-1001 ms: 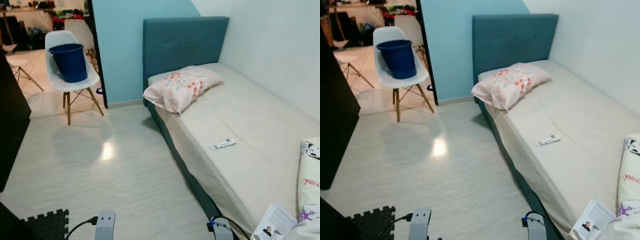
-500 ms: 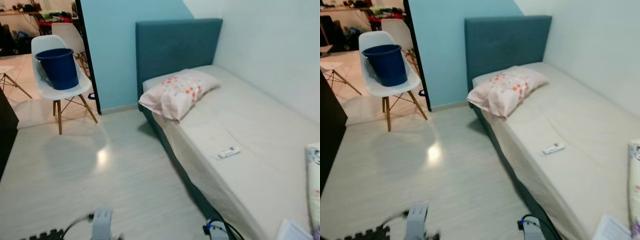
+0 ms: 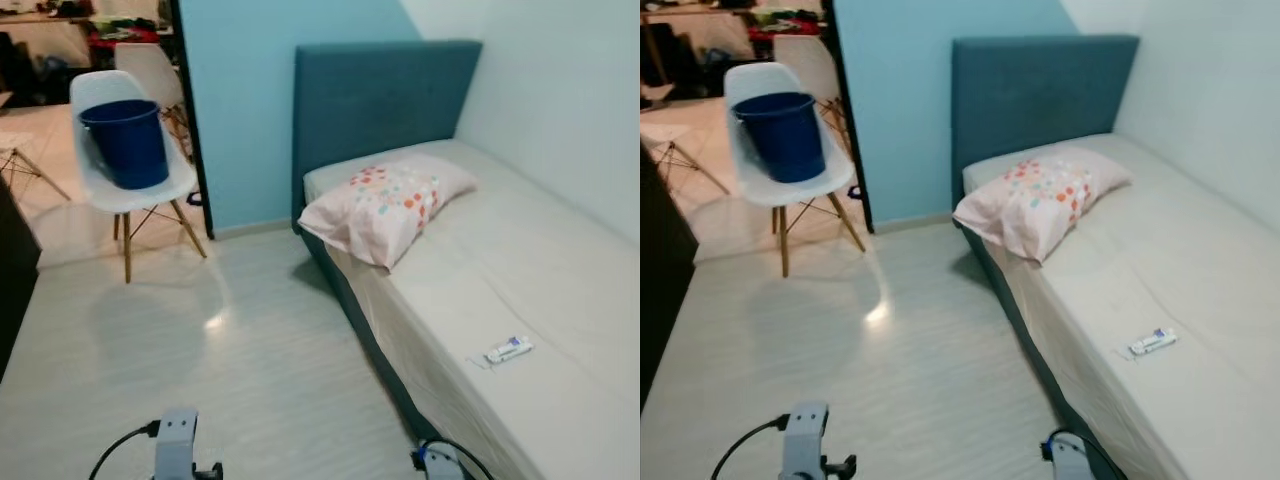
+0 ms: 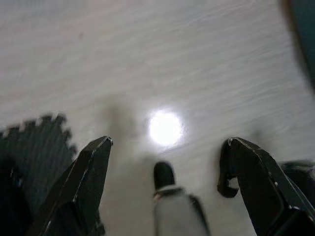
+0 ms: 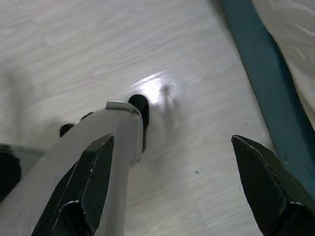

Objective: Clean up the room

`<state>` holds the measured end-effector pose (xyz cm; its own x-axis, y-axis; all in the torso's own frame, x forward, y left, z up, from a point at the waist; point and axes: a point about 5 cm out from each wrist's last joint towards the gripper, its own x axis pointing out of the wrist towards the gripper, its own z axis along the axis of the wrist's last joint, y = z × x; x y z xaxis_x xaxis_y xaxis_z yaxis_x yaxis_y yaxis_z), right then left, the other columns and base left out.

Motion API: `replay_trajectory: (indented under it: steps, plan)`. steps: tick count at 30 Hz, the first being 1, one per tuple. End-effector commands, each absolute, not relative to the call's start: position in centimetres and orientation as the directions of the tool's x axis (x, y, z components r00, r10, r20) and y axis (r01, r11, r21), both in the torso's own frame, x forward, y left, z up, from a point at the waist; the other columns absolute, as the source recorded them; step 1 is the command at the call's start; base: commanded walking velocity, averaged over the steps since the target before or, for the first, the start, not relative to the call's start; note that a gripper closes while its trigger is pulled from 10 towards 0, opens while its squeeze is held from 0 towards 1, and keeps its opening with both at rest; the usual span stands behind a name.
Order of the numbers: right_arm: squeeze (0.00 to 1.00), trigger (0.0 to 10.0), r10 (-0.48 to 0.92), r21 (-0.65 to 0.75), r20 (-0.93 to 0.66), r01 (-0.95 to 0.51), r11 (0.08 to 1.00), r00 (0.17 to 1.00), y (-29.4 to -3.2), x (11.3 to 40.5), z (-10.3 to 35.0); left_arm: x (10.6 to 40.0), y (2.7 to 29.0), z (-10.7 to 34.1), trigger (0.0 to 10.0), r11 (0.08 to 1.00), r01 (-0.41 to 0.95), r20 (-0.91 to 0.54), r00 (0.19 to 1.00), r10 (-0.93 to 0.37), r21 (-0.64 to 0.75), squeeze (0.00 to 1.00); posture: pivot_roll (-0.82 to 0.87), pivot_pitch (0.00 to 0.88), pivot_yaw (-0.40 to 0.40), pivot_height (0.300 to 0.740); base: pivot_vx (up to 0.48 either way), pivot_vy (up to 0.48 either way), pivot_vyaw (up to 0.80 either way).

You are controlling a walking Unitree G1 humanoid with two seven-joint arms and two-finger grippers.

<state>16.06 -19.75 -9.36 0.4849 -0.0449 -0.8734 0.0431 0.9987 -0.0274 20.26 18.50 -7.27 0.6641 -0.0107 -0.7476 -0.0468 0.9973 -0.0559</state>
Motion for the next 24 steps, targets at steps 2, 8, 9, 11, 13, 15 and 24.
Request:
replay_trajectory:
  steps: [2,8,9,11,13,15,24]
  plan:
    - [0.00,10.0,-0.061,-0.039,-0.874,0.055,0.998,0.482,-20.2,16.0,-9.3,20.6,17.7,-7.1,10.0,0.997,-0.021,-0.739,0.672,-0.044,-0.078,0.00,-0.09,0.000,-0.042,0.740,0.384,0.000,-0.76]
    - [0.00,10.0,-0.071,-0.047,-0.873,0.062,0.997,0.483,-20.4,16.0,-9.3,21.1,17.1,-6.9,10.0,0.996,-0.002,-0.730,0.681,-0.063,-0.089,0.00,-0.09,0.000,-0.043,0.740,0.384,0.000,-0.76]
    - [0.00,10.0,-0.071,-0.047,-0.873,0.062,0.997,0.483,-20.4,16.0,-9.3,21.1,17.1,-6.9,10.0,0.996,-0.002,-0.730,0.681,-0.063,-0.089,0.00,-0.09,0.000,-0.043,0.740,0.382,0.000,-0.76]
    - [0.00,10.0,-0.075,-0.049,-0.871,0.065,0.997,0.485,-20.4,16.1,-9.2,21.2,16.9,-6.9,10.0,0.996,0.005,-0.726,0.684,-0.069,-0.090,0.00,-0.09,0.000,-0.044,0.740,0.379,0.000,-0.76]
    - [0.00,10.0,-0.076,-0.050,-0.870,0.067,0.997,0.487,-20.5,16.2,-9.2,21.2,16.8,-6.9,10.0,0.996,0.009,-0.726,0.684,-0.071,-0.089,0.00,-0.09,0.000,-0.044,0.740,0.379,0.000,-0.76]
    - [0.00,10.0,-0.078,-0.049,-0.868,0.071,0.996,0.490,-20.5,16.3,-9.2,21.2,16.8,-6.9,10.0,0.996,0.011,-0.726,0.683,-0.072,-0.089,0.00,-0.09,0.000,-0.044,0.740,0.379,0.000,-0.76]
    - [0.00,10.0,-0.083,-0.015,-0.796,0.118,0.993,0.600,-20.7,19.4,-7.6,21.0,16.6,-7.0,10.0,0.996,0.024,-0.731,0.677,-0.079,-0.085,0.00,-0.11,0.000,-0.042,0.740,0.377,0.000,-0.76]
